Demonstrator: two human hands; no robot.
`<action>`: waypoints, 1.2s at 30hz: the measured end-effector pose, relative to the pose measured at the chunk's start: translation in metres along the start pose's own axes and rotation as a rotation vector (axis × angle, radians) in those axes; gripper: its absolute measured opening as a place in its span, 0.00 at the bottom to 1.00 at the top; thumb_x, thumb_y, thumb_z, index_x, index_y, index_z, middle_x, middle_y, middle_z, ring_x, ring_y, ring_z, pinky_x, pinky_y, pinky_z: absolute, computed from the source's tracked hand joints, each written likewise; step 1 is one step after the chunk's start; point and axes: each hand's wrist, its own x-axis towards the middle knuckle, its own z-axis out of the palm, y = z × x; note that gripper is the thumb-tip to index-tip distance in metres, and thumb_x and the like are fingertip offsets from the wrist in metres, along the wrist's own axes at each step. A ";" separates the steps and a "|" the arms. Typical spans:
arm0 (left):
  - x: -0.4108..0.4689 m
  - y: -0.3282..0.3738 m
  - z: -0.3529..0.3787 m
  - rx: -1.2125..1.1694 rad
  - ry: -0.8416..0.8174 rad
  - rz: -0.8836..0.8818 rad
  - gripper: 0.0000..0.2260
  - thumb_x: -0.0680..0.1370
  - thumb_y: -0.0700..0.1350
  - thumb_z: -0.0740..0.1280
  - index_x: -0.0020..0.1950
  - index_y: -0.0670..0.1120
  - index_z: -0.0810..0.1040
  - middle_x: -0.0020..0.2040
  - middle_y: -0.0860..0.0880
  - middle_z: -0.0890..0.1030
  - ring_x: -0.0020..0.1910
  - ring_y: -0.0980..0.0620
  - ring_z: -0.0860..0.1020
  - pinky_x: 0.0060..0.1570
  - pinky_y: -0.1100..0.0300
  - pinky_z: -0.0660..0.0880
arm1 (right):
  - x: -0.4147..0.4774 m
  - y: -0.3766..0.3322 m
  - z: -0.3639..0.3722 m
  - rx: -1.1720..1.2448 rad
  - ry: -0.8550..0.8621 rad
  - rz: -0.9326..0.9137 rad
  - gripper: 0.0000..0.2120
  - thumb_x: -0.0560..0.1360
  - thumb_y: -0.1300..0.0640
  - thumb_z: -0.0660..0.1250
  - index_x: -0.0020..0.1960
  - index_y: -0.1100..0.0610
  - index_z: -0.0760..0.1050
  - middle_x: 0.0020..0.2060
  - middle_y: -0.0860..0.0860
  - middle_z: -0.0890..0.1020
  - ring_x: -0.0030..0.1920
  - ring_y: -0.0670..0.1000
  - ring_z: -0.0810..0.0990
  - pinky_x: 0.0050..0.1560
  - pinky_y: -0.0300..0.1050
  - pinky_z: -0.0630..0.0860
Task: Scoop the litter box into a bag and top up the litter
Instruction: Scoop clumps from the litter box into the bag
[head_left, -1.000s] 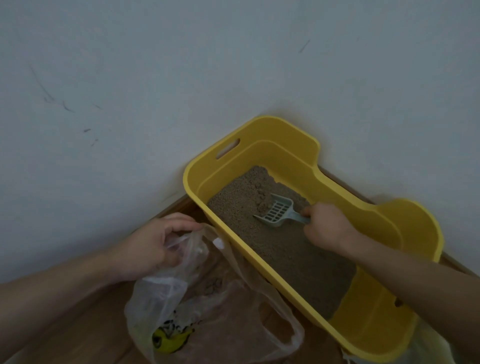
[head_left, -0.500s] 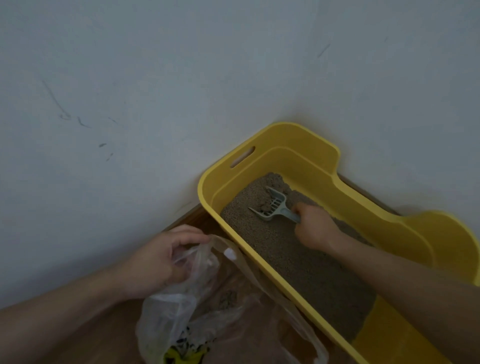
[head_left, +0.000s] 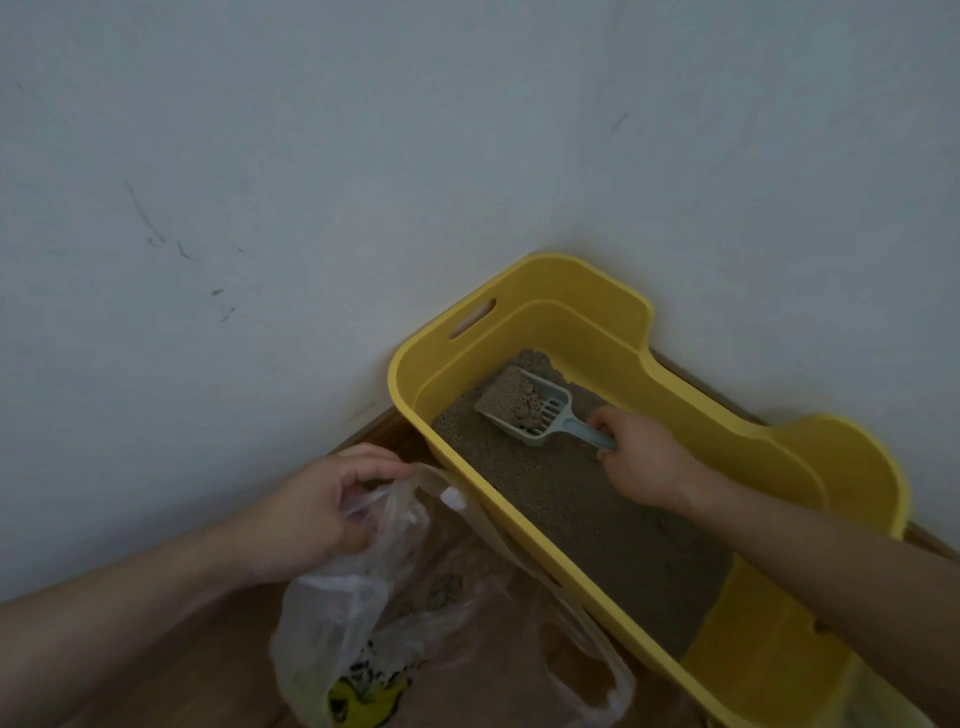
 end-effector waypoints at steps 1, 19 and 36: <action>-0.001 0.002 0.000 0.005 0.002 -0.004 0.30 0.71 0.30 0.70 0.58 0.65 0.79 0.59 0.64 0.74 0.62 0.59 0.76 0.59 0.65 0.74 | -0.004 0.001 -0.003 0.013 0.009 0.002 0.14 0.77 0.62 0.64 0.60 0.50 0.73 0.49 0.51 0.79 0.45 0.48 0.79 0.48 0.51 0.81; -0.017 0.013 0.001 0.111 0.023 0.007 0.30 0.65 0.37 0.71 0.59 0.66 0.78 0.60 0.63 0.75 0.62 0.58 0.76 0.62 0.59 0.74 | -0.057 0.004 -0.031 0.062 -0.003 -0.054 0.16 0.78 0.62 0.64 0.63 0.49 0.73 0.52 0.47 0.78 0.45 0.44 0.78 0.37 0.36 0.74; -0.029 0.026 0.001 0.295 0.041 -0.026 0.25 0.72 0.36 0.72 0.63 0.58 0.77 0.64 0.59 0.73 0.62 0.61 0.74 0.58 0.70 0.70 | -0.126 -0.023 -0.071 0.037 -0.039 -0.208 0.14 0.79 0.59 0.66 0.59 0.43 0.73 0.51 0.41 0.77 0.51 0.40 0.74 0.44 0.34 0.69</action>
